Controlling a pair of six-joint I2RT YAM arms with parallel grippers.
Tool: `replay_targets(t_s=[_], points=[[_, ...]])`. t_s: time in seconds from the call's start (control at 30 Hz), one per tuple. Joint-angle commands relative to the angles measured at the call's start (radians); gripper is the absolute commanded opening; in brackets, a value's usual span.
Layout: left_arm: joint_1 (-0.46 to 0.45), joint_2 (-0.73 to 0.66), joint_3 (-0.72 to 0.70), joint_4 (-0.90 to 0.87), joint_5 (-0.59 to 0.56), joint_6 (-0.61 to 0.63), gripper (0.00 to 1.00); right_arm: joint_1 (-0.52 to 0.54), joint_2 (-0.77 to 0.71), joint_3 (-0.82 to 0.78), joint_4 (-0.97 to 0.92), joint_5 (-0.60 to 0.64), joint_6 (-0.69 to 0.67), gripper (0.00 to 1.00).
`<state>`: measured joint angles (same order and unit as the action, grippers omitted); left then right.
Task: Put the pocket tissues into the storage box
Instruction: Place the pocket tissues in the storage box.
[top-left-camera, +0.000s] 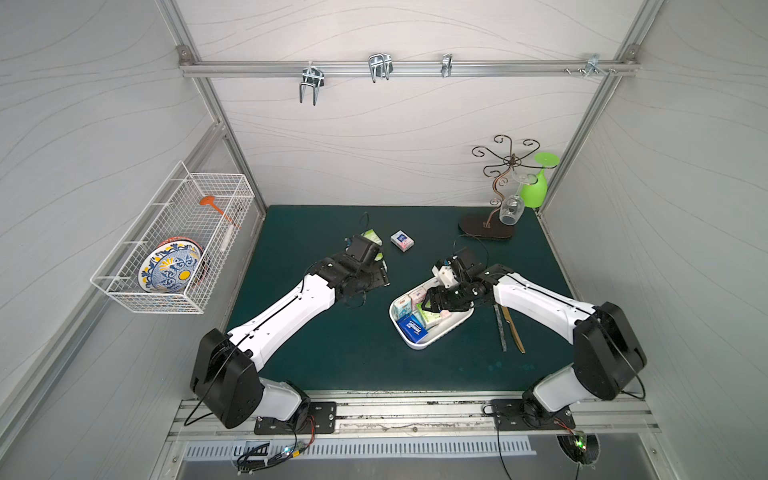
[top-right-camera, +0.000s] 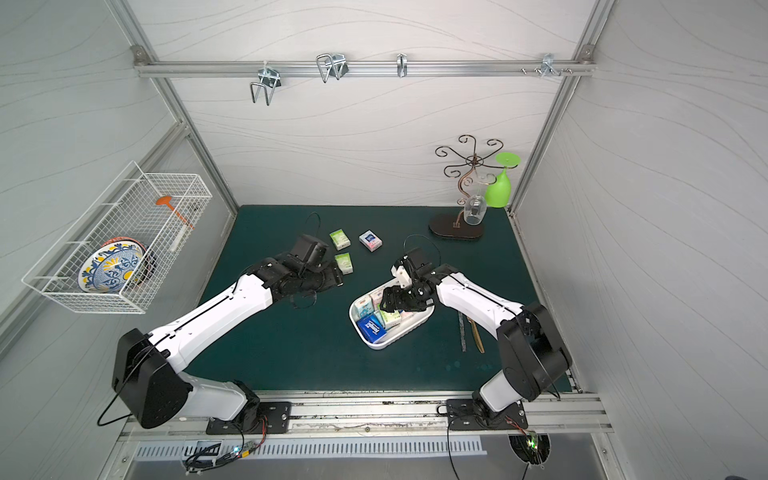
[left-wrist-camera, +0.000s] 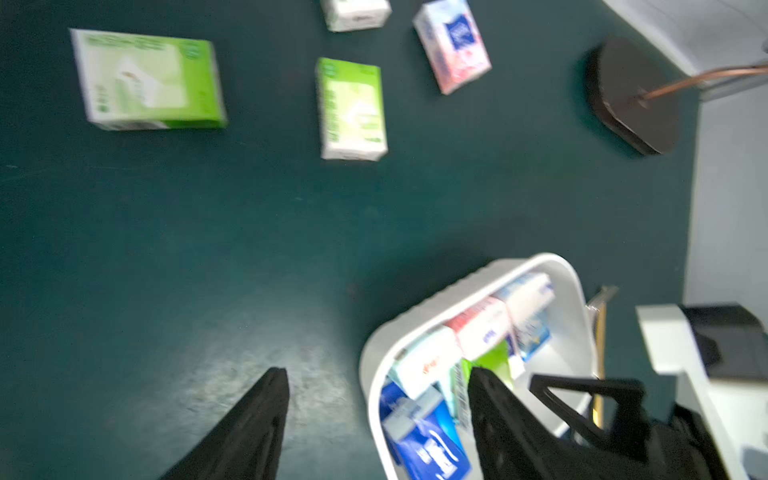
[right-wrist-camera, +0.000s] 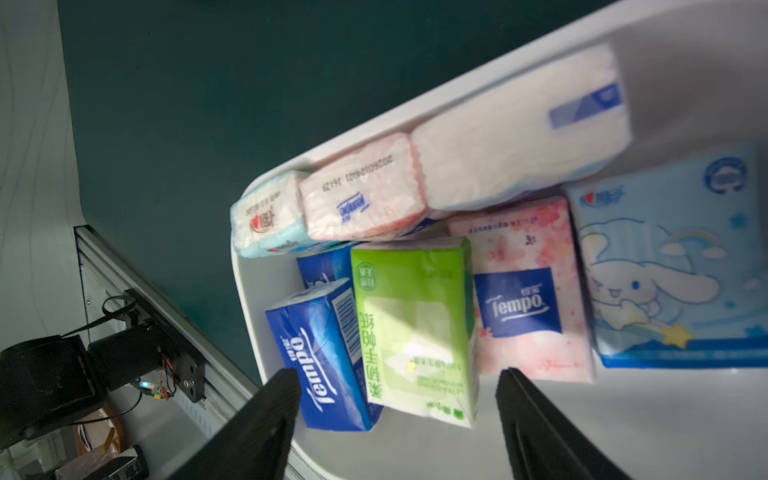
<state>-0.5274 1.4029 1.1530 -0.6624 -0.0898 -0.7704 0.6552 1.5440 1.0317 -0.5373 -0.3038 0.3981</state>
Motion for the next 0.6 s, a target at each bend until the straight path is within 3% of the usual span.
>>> replay_targets(t_s=[0.0, 0.27, 0.57], points=[[0.066, -0.023, -0.001, -0.026, 0.006, 0.106, 0.73, 0.029, 0.029, 0.040, 0.011, -0.022, 0.012, 0.80], [0.224, 0.007, -0.032, 0.038, 0.035, 0.154, 0.73, 0.068, 0.086, 0.078, -0.001, -0.031, 0.004, 0.81], [0.349, 0.165, 0.029, 0.064, 0.065, 0.163, 0.74, 0.085, 0.056, 0.114, -0.083, 0.037, -0.043, 0.82]])
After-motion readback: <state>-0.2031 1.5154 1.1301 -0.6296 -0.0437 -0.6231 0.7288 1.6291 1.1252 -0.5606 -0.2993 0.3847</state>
